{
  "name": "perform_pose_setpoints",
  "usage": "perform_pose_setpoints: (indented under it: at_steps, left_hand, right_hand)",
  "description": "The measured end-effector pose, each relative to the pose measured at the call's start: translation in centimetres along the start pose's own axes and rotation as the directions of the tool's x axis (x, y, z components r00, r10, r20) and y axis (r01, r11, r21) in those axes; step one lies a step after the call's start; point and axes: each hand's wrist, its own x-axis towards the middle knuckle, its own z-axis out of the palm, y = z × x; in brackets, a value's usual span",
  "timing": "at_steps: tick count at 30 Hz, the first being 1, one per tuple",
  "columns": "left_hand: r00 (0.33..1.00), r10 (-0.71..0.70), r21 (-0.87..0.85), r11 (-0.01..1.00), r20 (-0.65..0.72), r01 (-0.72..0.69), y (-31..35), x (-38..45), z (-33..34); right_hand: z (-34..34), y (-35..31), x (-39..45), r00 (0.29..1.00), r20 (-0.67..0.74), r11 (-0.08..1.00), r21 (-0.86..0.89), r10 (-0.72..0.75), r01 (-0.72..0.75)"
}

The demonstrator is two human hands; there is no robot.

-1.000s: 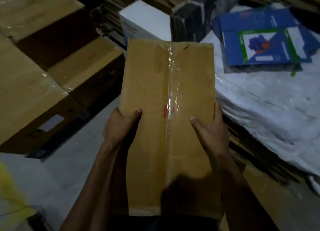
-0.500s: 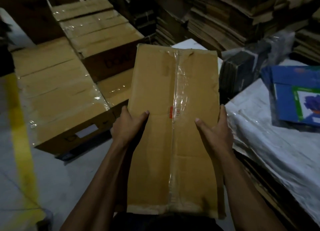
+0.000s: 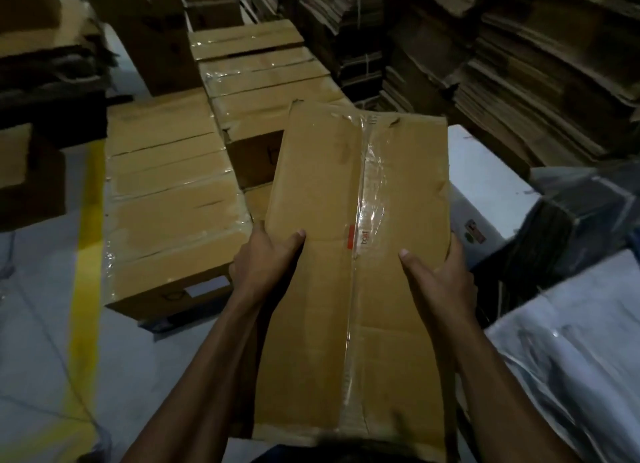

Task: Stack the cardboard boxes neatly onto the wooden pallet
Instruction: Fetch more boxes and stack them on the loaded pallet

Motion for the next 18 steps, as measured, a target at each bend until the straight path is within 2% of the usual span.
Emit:
perform_pose_setpoints:
  at_steps: [5,10,15,18]
  left_hand:
    - [0.992,-0.104,-0.079,0.992,-0.072,0.099,0.8,4.7,0.3]
    - [0.952,-0.246,-0.197,0.958,-0.185,0.209,1.2,7.7,-0.8]
    - [0.848,-0.423,-0.279,0.897,-0.319,0.342,0.0,8.4,-2.4]
    - [0.758,-0.535,-0.346,0.838,-0.374,0.422,-1.5,8.8,-3.4]
  right_hand:
    - [3.0,-3.7,7.2,0.990,0.110,0.996,0.001,-0.090,0.090]
    - [6.2,-8.5,13.0,0.932,0.300,0.974,-0.043,-0.202,0.224]
    - [10.5,-12.9,16.0,0.842,0.440,0.921,-0.077,-0.312,0.382]
    - [13.7,-15.8,16.6,0.768,0.526,0.883,-0.065,-0.366,0.465]
